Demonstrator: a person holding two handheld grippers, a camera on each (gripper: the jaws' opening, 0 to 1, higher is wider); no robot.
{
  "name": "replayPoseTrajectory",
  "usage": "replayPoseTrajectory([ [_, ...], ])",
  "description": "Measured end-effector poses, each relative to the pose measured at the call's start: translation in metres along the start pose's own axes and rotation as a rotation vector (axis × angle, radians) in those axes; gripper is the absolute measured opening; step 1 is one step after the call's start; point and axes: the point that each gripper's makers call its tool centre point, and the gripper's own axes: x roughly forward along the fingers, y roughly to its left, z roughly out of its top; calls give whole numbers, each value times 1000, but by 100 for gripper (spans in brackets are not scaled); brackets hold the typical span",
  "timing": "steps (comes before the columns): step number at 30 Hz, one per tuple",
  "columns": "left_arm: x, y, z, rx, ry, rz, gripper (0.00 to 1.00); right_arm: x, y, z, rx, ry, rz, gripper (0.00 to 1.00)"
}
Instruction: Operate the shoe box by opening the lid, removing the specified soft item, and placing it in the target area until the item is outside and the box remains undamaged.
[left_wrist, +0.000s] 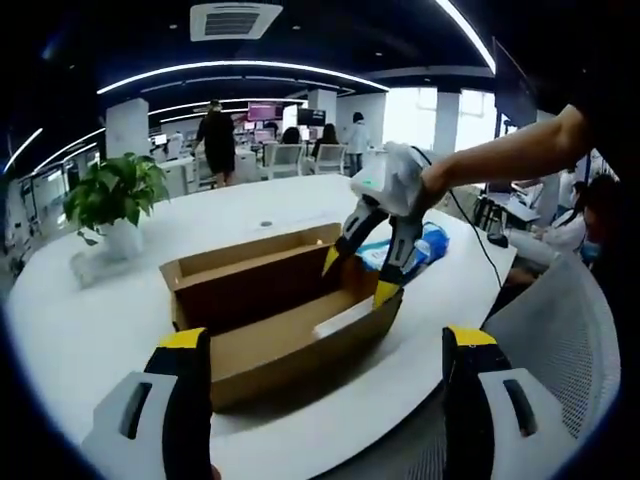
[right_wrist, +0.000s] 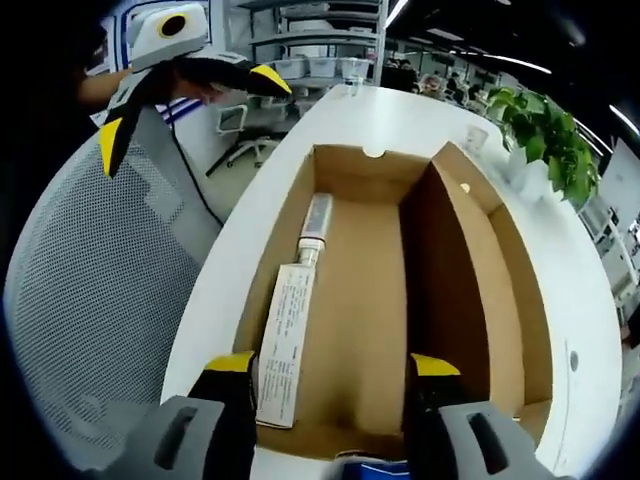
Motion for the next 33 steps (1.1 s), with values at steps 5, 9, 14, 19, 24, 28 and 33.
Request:
replayPoseTrajectory([
  [5, 0, -1, 0, -6, -6, -4, 100, 2, -1, -4, -27, 27, -17, 56],
  [9, 1, -1, 0, -17, -17, -2, 100, -1, -5, -5, -23, 28, -33, 56],
  [14, 2, -2, -2, -19, -13, -5, 100, -1, -4, -5, -26, 27, -41, 49],
  [19, 2, -2, -3, -19, -11, -6, 99, 8, 4, -7, -21, 28, -28, 39],
  [24, 2, -1, -3, -20, -12, -4, 99, 16, 14, -9, -6, 32, 9, 31],
  [28, 2, -1, -4, -13, -8, -4, 98, 15, 12, -7, 11, 22, 13, 26],
  [33, 3, -1, -6, -4, -3, -3, 98, 17, 13, -6, 26, 20, 21, 19],
])
